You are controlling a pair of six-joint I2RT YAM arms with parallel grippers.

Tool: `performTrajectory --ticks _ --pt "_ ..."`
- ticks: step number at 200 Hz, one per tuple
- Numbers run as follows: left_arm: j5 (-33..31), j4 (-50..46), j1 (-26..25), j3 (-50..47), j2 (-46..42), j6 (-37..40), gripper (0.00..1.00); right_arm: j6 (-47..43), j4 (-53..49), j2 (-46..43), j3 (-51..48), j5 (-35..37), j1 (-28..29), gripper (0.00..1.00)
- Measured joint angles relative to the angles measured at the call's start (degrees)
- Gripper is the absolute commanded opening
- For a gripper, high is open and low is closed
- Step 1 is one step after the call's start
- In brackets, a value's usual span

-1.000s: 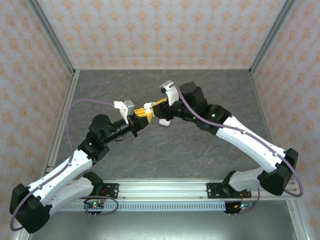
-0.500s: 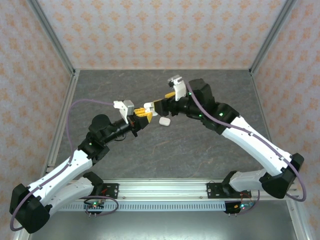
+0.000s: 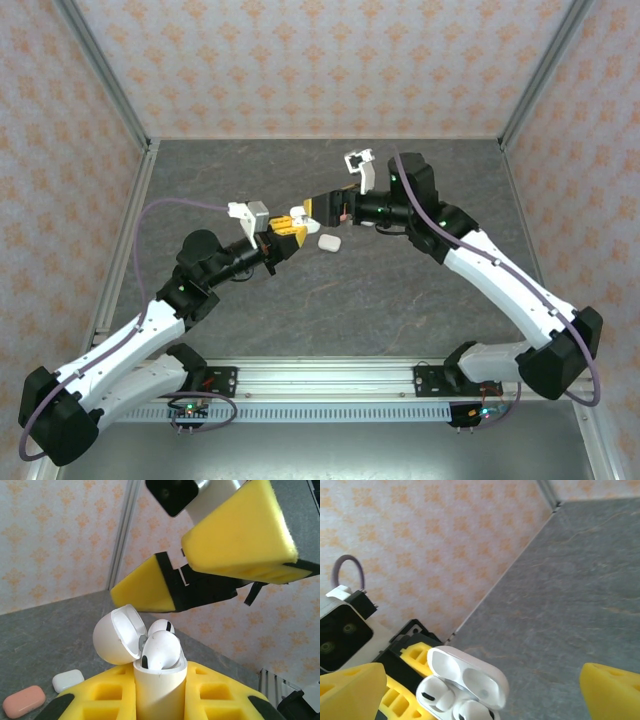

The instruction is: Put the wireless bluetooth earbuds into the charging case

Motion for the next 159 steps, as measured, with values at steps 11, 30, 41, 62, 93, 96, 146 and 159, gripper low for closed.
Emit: performTrajectory --ticks 11,30,41,62,93,96,146,159 --pt "0.0 0.11 -0.02 0.02 0.11 0.0 0.0 0.66 1.07 0.94 0.0 -2.21 0.11 0.98" --pt "0.0 0.15 -0.02 0.02 0.39 0.02 0.0 1.18 1.97 2.27 0.0 -5.25 0.57 0.95" --pt "0.0 0.15 -0.02 0.02 0.66 0.02 0.0 1.42 2.14 2.89 0.0 -6.73 0.87 0.92" --pt "0.0 0.11 -0.2 0.15 1.07 0.04 0.0 1.53 2.32 3.56 0.13 -8.74 1.25 0.85" --pt "0.02 0.09 -0.44 0.37 1.16 0.11 0.0 0.96 2.47 3.48 0.59 -9.73 1.33 0.8" --pt "0.02 0.09 -0.44 0.42 1.16 0.09 0.0 0.68 2.47 3.43 0.59 -9.75 1.31 0.8" --pt "0.02 0.04 -0.76 0.85 1.64 0.28 0.0 -1.64 2.4 0.46 0.59 -9.11 1.33 0.8" --pt "0.02 -0.04 -0.76 0.87 2.14 0.28 0.0 -2.36 2.38 -1.01 0.59 -9.07 1.33 0.8"
